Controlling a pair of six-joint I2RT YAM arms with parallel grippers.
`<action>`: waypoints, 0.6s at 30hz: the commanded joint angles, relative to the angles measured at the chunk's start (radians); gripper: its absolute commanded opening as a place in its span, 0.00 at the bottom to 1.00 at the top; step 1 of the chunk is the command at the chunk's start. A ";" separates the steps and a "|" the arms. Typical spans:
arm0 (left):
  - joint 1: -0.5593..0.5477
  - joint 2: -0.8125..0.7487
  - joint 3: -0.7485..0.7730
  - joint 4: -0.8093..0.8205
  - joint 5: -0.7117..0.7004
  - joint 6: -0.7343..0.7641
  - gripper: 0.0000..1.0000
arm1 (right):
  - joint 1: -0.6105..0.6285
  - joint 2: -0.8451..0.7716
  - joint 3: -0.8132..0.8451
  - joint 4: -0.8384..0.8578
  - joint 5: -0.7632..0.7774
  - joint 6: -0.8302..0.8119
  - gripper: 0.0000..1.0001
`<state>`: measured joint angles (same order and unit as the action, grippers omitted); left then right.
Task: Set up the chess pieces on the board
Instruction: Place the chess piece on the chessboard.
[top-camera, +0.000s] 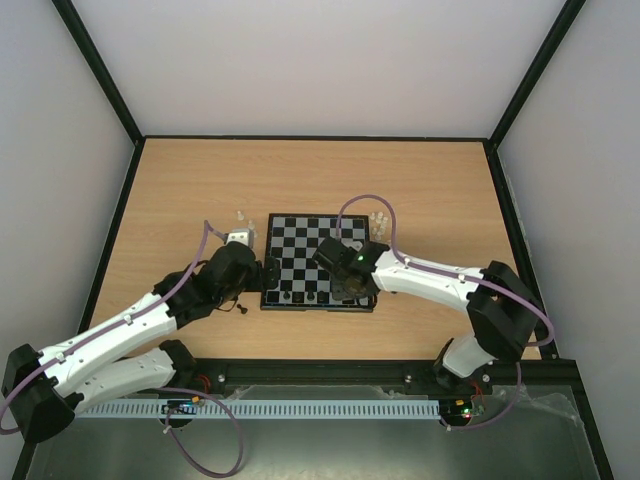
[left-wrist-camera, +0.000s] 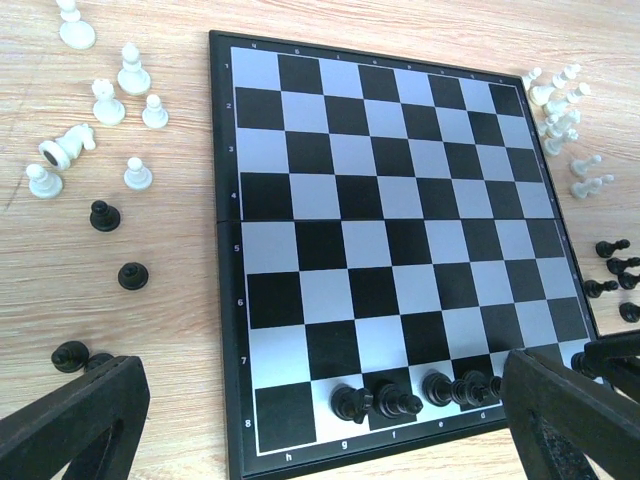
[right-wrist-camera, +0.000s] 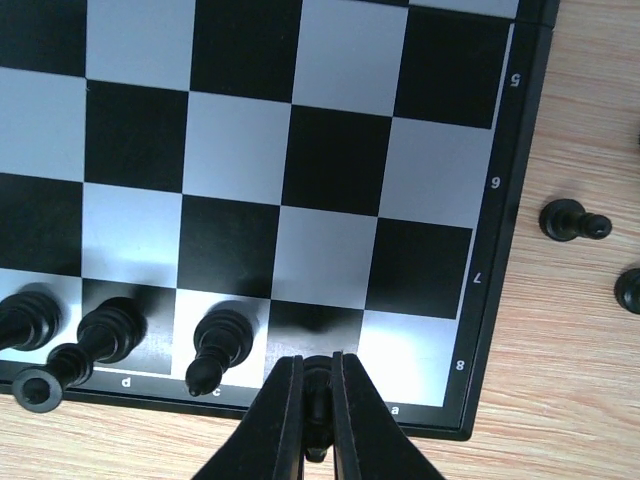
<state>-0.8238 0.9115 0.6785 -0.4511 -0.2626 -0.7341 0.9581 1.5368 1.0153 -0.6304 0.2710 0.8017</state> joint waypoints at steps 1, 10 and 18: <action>0.006 -0.011 -0.014 -0.025 -0.025 -0.013 0.99 | 0.011 0.034 -0.029 0.008 -0.024 -0.017 0.02; 0.007 -0.012 -0.018 -0.028 -0.030 -0.013 0.99 | 0.014 0.055 -0.055 0.041 -0.048 -0.019 0.02; 0.008 -0.011 -0.017 -0.026 -0.032 -0.011 1.00 | 0.013 0.058 -0.071 0.061 -0.051 -0.014 0.06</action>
<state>-0.8234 0.9108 0.6701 -0.4591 -0.2745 -0.7414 0.9638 1.5837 0.9604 -0.5568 0.2241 0.7895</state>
